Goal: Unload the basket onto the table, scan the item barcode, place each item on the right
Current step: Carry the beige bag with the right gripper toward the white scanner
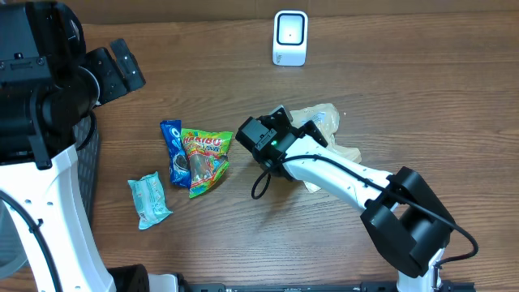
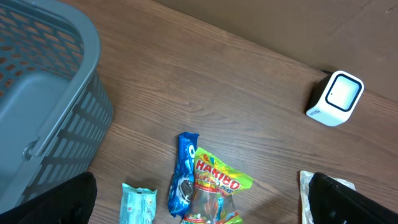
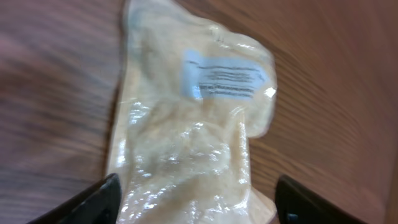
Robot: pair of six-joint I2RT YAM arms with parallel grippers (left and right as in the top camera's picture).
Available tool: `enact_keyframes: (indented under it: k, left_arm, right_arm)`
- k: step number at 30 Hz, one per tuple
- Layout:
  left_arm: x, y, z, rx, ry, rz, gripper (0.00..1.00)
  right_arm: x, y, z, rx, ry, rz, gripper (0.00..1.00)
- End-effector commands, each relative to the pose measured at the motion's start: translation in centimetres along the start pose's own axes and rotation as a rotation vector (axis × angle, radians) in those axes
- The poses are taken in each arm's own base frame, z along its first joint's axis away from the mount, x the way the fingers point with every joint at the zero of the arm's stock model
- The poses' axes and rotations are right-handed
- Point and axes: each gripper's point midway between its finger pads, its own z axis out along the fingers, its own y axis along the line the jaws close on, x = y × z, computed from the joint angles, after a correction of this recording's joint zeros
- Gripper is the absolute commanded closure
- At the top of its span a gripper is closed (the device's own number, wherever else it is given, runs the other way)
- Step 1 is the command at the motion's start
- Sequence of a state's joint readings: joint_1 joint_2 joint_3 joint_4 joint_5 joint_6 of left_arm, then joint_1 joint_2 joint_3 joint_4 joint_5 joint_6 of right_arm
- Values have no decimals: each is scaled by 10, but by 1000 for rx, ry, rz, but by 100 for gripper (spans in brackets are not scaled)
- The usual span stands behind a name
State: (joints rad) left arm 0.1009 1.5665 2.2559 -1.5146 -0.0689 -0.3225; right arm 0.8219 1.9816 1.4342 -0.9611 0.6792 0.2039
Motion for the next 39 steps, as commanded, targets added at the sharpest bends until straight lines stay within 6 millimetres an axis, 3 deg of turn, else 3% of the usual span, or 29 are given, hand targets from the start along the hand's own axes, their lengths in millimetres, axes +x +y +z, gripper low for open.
enact_keyframes:
  k: [1, 4, 11, 18, 26, 30, 31, 34, 35, 39]
  left_arm:
    - [-2, 4, -4, -14, -17, -17, 0]
    - [-2, 4, -4, -14, -17, -17, 0]
    - [-2, 4, -4, -14, -17, -17, 0]
    - [-2, 4, -4, -14, -17, -17, 0]
    - [-2, 4, -4, -14, -17, -17, 0]
    - [-2, 4, -4, -14, -17, -18, 0]
    - [-2, 4, -4, -14, -17, -17, 0]
    - [-2, 4, -4, -14, -17, -17, 0]
    - [-2, 4, -4, -14, -17, -17, 0]
    - [-2, 4, -4, -14, -17, -17, 0]
  right_arm:
    - [-5, 25, 2, -249, 24, -44, 18]
    - [-6, 40, 4, -355, 19, -91, 18]
    - [1, 51, 29, -325, 54, -152, 18]
    - [0, 15, 56, -73, 60, -161, 24]
    - [1, -9, 76, -38, 77, -94, 28]
    - [2, -22, 85, -30, 88, -58, 46]
    - [2, -28, 89, -26, 92, -39, 59]
    - [3, -37, 94, -21, 99, -16, 80]
    - [3, -38, 95, -20, 101, -13, 93]
    - [0, -45, 93, 27, 90, -16, 96]
